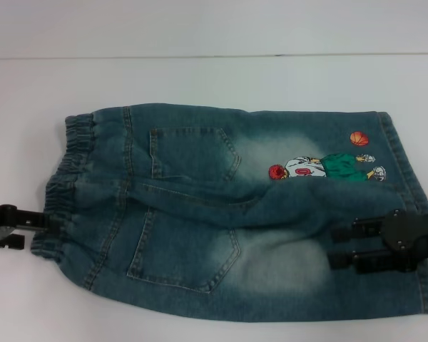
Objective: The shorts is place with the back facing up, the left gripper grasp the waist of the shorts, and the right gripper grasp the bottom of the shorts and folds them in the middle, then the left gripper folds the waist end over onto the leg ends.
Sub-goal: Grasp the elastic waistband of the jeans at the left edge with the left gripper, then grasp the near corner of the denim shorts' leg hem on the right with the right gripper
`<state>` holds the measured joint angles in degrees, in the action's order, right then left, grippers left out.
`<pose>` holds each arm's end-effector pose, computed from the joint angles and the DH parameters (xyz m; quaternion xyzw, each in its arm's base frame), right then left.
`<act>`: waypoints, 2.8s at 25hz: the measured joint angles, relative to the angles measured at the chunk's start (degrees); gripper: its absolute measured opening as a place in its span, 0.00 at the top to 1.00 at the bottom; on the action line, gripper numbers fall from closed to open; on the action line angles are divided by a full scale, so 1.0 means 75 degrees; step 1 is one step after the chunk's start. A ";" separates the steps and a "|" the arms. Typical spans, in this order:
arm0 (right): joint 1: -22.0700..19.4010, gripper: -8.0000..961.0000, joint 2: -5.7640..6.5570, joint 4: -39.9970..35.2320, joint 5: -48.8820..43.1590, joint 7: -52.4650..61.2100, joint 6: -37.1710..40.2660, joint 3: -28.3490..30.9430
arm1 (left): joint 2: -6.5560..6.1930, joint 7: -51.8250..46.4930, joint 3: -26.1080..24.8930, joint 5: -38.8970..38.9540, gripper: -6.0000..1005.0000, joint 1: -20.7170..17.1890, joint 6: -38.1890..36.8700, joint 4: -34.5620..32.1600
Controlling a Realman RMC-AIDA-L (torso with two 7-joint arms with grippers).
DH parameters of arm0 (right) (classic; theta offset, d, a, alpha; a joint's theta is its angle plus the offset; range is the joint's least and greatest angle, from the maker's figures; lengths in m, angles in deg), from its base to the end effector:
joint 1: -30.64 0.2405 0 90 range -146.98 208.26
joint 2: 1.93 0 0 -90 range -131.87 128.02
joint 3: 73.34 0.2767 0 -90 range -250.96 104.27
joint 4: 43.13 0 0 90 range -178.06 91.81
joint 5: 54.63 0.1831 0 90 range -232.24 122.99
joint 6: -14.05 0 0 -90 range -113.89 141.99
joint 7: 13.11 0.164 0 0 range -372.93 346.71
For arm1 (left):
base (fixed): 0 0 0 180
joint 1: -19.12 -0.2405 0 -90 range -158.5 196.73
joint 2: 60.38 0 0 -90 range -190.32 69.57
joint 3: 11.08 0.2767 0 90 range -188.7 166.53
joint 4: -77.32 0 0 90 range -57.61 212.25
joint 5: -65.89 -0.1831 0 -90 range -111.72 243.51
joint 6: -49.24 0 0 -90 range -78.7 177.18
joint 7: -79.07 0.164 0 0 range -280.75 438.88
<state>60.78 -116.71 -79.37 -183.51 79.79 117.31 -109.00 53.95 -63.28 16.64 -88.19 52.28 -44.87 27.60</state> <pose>0.2790 0.2822 -0.0114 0.9270 -0.3314 -0.1751 0.0111 -0.3369 0.3155 0.0330 -0.7171 -0.6823 -0.0137 0.1415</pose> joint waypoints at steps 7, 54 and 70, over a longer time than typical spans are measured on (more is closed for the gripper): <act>0.0012 0.28 -0.0005 0.0005 0.0010 -0.0001 0.0030 -0.0043 | 0.0017 -0.0006 0.0044 -0.0060 0.12 0.0043 0.0190 0.0189; 0.0016 0.31 0.0770 -0.1811 -0.1033 0.2864 0.1398 -0.0204 | 0.0146 0.0177 0.0264 0.0057 0.94 0.0283 0.0435 0.0312; 0.0218 0.42 0.0711 -0.1887 -0.3376 0.2885 0.1336 -0.0961 | 0.0112 0.0155 0.0236 0.0320 0.94 0.0301 0.0499 0.0325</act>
<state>62.42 -111.38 -93.52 -208.84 101.43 127.33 -116.20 54.79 -62.12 18.41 -85.79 54.53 -41.13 30.04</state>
